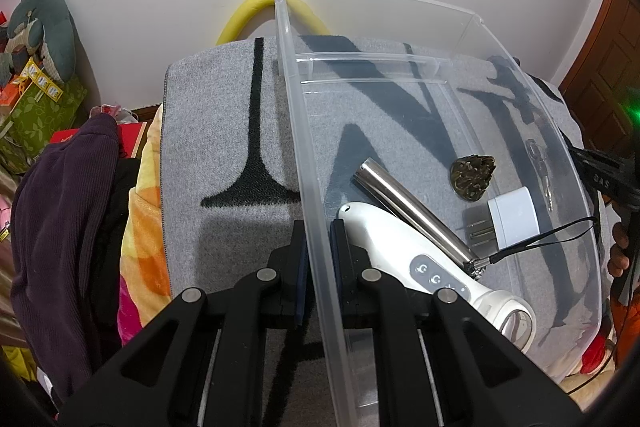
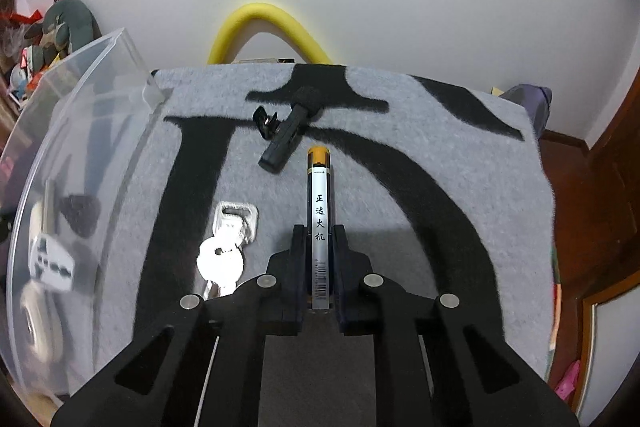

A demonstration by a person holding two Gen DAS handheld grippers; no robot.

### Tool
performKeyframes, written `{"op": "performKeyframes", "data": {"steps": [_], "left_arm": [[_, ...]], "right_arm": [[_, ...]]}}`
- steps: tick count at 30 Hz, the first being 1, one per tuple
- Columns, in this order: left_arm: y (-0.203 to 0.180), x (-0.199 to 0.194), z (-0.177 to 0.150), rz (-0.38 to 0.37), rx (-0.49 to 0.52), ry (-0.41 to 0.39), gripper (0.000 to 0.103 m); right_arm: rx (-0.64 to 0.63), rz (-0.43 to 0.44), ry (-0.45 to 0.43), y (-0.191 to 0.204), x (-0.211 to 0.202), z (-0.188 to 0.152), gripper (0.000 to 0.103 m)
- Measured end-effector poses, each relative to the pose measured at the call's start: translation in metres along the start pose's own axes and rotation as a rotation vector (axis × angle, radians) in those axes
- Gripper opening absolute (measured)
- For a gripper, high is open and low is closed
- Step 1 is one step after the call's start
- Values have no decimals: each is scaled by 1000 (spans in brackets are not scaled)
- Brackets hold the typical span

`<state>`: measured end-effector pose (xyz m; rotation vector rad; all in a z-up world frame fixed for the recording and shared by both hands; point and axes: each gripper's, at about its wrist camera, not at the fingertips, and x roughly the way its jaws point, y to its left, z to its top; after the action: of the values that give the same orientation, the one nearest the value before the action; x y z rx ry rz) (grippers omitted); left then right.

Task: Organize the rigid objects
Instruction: 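Grasp the orange-capped tube with the right tool, then carry the orange-capped tube into the clear box and open the right tool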

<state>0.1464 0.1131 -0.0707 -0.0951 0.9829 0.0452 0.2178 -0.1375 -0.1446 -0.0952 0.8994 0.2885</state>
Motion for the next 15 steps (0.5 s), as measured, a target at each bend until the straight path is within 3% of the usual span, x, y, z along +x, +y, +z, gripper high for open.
{"op": "performKeyframes", "data": {"steps": [9,15], "left_arm": [[0,0,0,0,-1,0,10],[0,0,0,1,1,0,10]], "right_arm": [[-23,43,-96,3,-45,4,10],[-84,123,-198,40,-87,18,10]]}}
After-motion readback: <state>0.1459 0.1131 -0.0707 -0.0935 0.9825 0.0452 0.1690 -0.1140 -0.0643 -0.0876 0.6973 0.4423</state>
